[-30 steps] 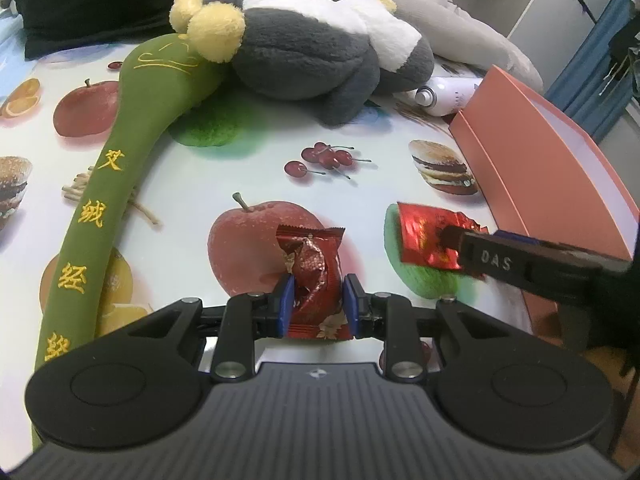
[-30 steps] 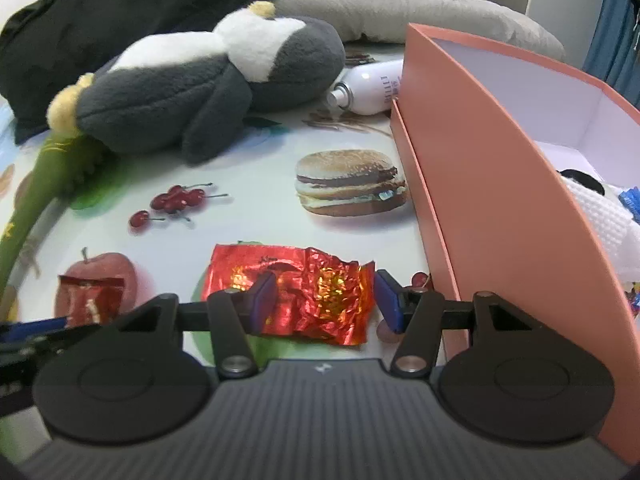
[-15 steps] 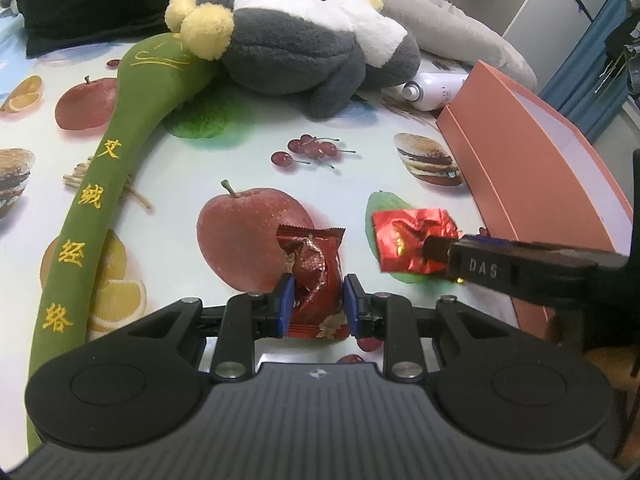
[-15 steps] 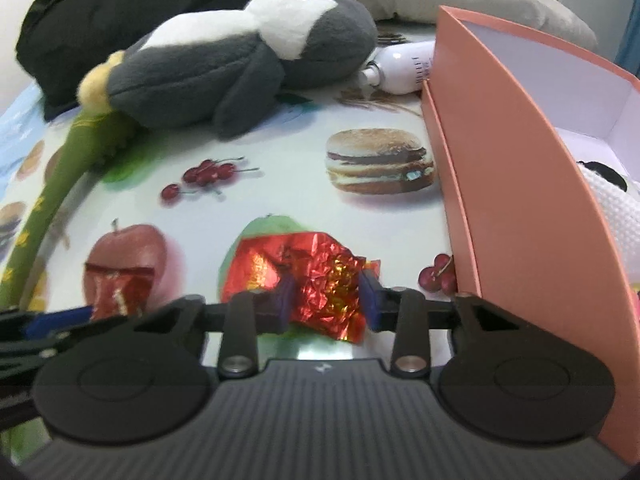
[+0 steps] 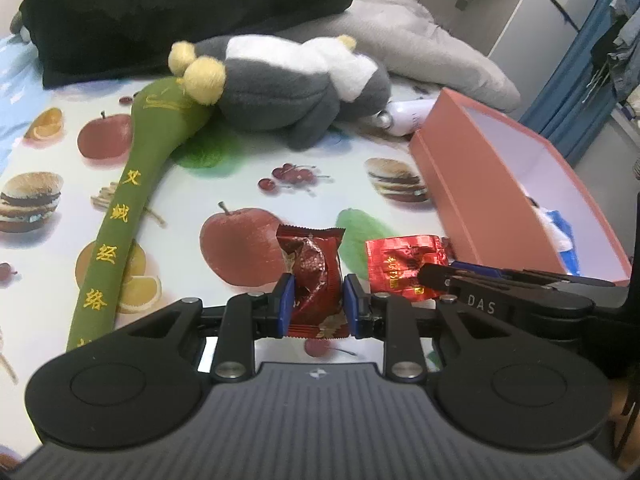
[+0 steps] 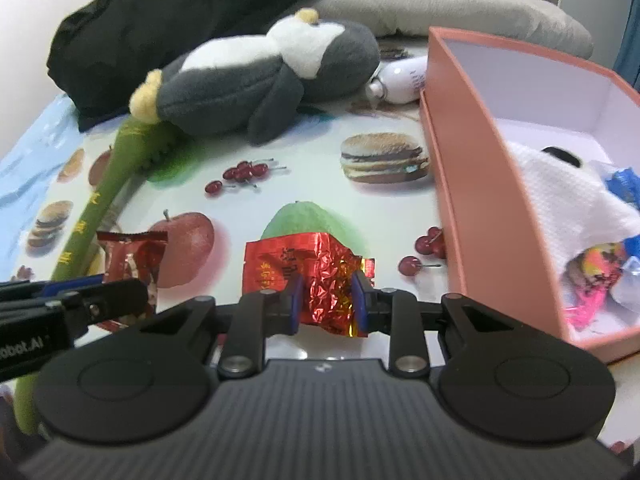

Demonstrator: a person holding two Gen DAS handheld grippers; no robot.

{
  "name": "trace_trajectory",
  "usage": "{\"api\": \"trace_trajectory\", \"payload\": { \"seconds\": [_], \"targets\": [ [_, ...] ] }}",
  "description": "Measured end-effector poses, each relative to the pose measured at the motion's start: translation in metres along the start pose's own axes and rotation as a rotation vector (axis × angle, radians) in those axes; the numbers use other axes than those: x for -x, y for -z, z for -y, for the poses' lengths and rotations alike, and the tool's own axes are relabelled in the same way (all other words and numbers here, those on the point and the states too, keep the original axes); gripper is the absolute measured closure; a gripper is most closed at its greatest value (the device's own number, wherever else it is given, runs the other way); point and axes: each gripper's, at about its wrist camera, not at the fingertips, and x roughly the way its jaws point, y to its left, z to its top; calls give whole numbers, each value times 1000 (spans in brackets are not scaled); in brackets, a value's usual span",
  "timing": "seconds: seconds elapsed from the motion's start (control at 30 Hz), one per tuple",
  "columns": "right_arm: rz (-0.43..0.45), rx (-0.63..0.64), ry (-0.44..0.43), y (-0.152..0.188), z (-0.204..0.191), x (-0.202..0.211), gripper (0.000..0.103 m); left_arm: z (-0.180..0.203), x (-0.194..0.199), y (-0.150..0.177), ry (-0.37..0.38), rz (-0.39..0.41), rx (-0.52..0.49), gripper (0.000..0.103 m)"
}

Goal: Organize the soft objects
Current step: 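Carry both candy wrappers over the pink shoebox with both grippers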

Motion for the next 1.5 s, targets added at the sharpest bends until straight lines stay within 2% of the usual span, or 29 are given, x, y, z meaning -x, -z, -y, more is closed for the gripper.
{"api": "trace_trajectory", "payload": {
  "seconds": [0.23,0.57,1.0,1.27,1.5],
  "targets": [
    [70,-9,-11,2,8,53,74,23,37,1,20,28,-29,72],
    [179,-47,-14,2,21,133,74,62,86,-4,94,76,-100,72],
    [274,-117,53,20,62,213,74,127,110,7,229,98,-175,72],
    [274,-165,115,38,92,232,74,162,108,11,290,83,-216,72],
    [268,-214,121,30,119,225,74,191,83,-9,308,70,-242,72]
  ]
}}
